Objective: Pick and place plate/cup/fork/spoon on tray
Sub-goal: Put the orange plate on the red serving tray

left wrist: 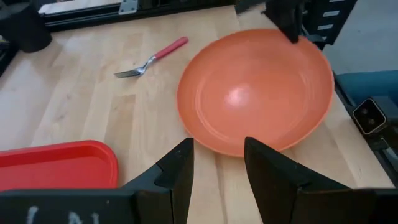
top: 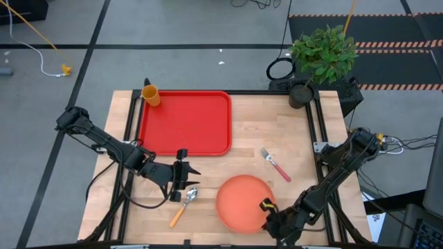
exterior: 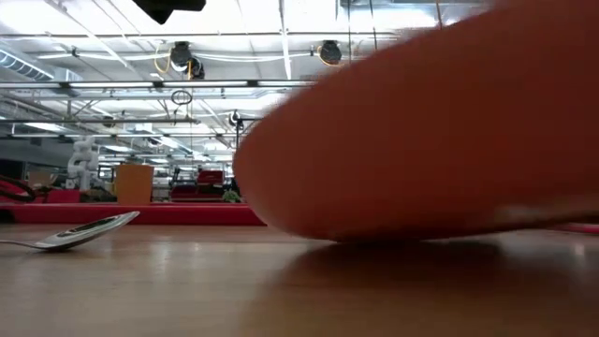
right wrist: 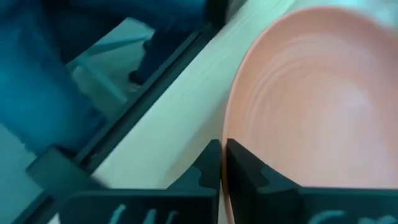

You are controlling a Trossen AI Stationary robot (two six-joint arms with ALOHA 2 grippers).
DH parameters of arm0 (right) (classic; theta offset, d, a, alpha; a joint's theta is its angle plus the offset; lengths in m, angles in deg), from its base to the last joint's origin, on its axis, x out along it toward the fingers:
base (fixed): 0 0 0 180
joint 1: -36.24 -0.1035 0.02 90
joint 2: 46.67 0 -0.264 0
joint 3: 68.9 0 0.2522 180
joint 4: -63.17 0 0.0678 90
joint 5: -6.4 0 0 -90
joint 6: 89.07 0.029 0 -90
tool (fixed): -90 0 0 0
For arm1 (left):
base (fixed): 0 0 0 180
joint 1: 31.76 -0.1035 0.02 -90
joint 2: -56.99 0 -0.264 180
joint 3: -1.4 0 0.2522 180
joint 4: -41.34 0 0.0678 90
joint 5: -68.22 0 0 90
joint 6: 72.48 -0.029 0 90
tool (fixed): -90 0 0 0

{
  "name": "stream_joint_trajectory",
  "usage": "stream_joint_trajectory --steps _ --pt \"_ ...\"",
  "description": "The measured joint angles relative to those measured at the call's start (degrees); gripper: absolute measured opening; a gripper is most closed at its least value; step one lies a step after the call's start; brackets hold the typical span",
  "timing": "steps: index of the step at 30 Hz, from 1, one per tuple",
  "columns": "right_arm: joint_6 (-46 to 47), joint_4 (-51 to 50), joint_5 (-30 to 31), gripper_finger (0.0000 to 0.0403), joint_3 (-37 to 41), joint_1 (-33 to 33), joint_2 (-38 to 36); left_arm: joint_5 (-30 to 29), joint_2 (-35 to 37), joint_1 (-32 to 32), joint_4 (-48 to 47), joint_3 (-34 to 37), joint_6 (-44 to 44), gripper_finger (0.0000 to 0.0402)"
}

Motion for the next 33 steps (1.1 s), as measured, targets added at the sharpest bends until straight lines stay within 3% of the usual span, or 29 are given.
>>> stream_joint_trajectory --steps 6,12,25,33 --pt "-7.1 -3.4 8.2 0.0001 0.0 2.4 -6.6 -0.5 0.0 0.4 -2.3 0.0 0.1 0.0145" --pt "-14.3 -4.7 9.7 0.0001 0.0 8.1 -9.2 -1.1 0.0 2.2 -4.8 0.0 1.5 0.0145" --pt "-28.3 -3.9 2.7 0.0000 0.0 28.1 -9.0 -3.8 0.3 5.0 -5.0 0.0 1.4 0.0145" --pt "-37.1 9.3 -6.9 0.0000 0.0 42.1 -5.4 -3.9 0.3 5.0 -7.6 0.0 3.2 0.0145"
